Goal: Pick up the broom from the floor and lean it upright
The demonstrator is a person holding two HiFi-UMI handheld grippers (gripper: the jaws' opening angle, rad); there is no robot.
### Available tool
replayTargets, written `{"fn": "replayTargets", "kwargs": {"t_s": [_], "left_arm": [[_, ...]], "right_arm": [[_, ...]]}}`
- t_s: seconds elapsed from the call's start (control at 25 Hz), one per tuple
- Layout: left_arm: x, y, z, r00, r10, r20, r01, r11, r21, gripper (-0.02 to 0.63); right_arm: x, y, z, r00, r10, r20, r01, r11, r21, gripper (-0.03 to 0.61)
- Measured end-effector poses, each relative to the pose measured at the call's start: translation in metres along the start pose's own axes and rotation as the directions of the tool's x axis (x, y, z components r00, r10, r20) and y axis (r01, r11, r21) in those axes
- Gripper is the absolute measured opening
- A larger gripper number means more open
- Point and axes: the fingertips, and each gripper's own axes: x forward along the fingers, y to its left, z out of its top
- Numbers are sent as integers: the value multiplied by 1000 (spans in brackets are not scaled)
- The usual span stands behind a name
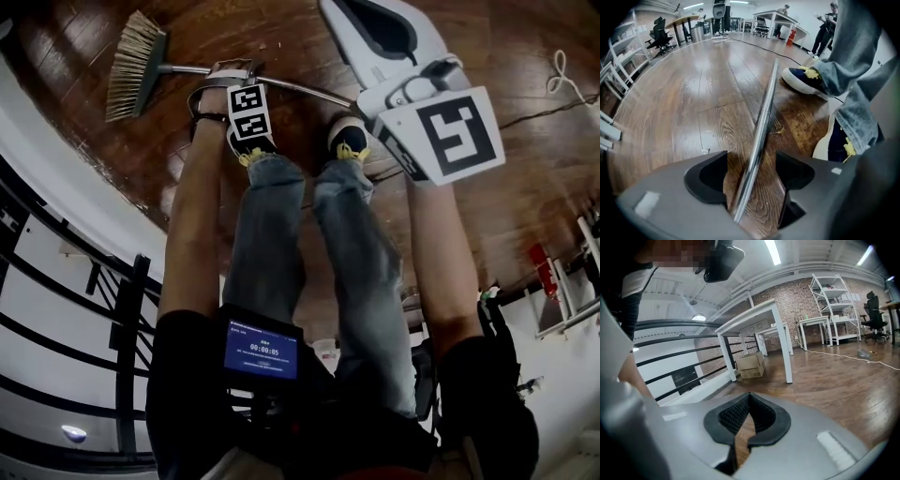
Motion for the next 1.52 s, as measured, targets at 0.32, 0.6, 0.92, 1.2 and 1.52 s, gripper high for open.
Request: {"fn": "replayTargets", "kwargs": {"t_s": [0.32, 0.6, 0.92, 1.2, 1.52], "left_arm": [[5, 3, 5, 999, 35, -5, -35, 999, 7, 312], [0, -7, 8, 998, 50, -49, -45, 994, 102, 114], [-147, 70, 25, 970, 200, 137, -165, 959, -228, 103], [-335, 148, 0, 817, 513, 264, -203, 684, -701, 94], [-451, 160, -7, 600, 725, 340, -59, 463, -884, 97]], "right_arm": [[10, -12, 1, 1000, -16, 25, 16, 1000, 6, 5], [10, -2, 15, 1000, 3, 20, -3, 1000, 8, 5], [-13, 28, 108, 999, -15, 43, 15, 1000, -19, 5], [-38, 83, 247, 989, 48, 139, -38, 997, -73, 5], [-49, 107, 307, 990, 49, 132, -35, 994, -107, 5]]}}
